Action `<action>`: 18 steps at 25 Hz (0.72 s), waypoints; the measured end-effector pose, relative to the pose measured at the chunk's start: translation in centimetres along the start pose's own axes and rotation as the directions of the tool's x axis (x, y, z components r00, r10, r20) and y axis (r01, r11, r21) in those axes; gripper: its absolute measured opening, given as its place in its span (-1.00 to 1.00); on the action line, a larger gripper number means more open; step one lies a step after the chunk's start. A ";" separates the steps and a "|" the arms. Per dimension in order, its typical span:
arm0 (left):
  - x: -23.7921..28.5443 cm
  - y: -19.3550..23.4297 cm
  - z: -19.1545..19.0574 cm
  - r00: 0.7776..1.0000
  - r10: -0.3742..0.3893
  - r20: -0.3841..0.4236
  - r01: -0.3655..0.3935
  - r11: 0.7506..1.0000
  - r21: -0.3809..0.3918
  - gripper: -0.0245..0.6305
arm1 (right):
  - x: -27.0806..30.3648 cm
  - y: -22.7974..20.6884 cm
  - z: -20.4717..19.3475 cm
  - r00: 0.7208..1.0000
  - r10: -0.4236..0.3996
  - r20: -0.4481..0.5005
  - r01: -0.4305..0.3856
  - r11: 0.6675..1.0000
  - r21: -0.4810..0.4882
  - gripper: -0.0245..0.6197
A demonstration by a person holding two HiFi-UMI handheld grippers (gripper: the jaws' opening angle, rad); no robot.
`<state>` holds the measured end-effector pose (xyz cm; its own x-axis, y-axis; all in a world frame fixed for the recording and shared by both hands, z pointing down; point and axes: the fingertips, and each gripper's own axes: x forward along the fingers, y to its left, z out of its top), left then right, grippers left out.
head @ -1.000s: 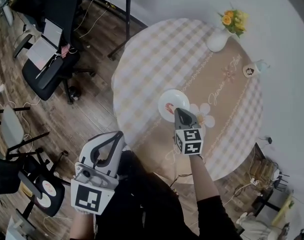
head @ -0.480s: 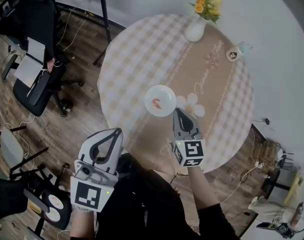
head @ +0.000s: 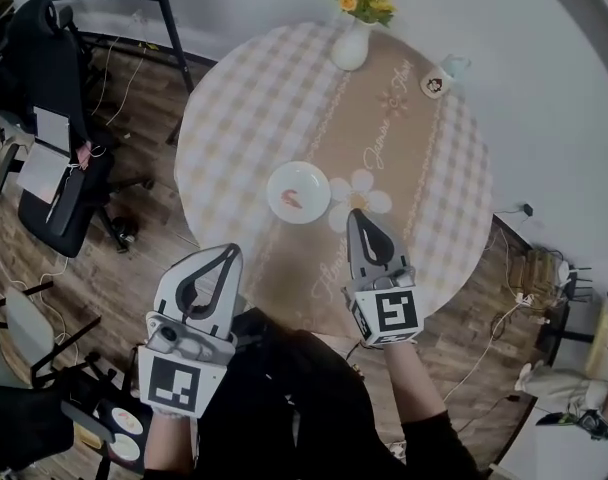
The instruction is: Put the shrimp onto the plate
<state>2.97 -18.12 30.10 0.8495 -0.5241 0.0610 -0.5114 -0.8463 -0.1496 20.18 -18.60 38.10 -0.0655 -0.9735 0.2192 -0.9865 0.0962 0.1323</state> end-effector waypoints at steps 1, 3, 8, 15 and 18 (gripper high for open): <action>0.2 -0.2 0.2 1.000 -0.006 0.007 0.006 1.000 0.003 -0.93 | -0.5 -0.1 0.5 1.000 -0.010 0.010 0.010 1.000 -0.006 -0.92; 0.5 -0.5 0.6 1.000 -0.018 0.015 0.018 1.000 0.010 -0.93 | -1.4 -0.4 1.4 0.999 -0.029 0.030 0.029 0.999 -0.017 -0.92; 1.3 -1.1 1.4 0.998 -0.047 0.032 0.046 0.999 0.024 -0.93 | -3.4 -1.2 3.2 0.995 -0.071 0.075 0.072 0.997 -0.021 -0.92; 2.1 -1.4 2.2 0.996 -0.073 0.049 0.071 0.997 0.037 -0.93 | -6.1 -1.9 5.0 0.984 -0.129 0.125 0.134 0.991 -0.028 -0.92; 2.5 -1.5 2.4 0.995 -0.085 0.050 0.082 0.996 0.045 -0.93 | -6.9 -2.0 5.5 0.979 -0.147 0.142 0.152 0.988 -0.027 -0.92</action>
<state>6.15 -17.95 28.14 0.8951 -0.4452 0.0239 -0.4333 -0.8813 -0.1886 21.78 -13.26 30.97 0.0595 -0.9965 0.0582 -0.9805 -0.0474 0.1905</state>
